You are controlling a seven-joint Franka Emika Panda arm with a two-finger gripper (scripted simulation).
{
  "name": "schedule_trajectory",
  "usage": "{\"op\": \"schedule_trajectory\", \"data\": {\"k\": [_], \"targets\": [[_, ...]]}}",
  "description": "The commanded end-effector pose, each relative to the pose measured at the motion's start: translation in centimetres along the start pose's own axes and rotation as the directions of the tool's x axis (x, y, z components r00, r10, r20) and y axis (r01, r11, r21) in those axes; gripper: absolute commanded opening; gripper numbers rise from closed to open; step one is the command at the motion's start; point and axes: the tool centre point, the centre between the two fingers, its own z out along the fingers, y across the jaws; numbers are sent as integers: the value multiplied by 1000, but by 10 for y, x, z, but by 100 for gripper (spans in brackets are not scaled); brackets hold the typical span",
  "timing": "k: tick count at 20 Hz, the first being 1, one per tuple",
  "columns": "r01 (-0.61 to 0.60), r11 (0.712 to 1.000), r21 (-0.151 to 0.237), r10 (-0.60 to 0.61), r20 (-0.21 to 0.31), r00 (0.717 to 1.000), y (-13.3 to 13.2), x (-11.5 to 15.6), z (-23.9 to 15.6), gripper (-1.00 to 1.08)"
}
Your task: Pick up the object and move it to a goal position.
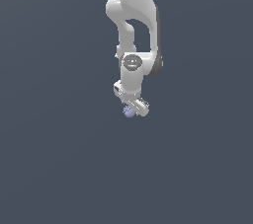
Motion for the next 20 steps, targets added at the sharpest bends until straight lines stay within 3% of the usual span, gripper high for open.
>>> {"op": "schedule_trajectory", "data": {"k": [1,5,6,20], "targets": [[0,1000,1,0,0,1000,0,0,9,100],[-1,1000,1,1,0,1000,-1,0,13,100],[-1,1000,1,1,0,1000,-1,0,13,-100],[-1,1000,1,1,0,1000,-1,2,8,-100]]}}
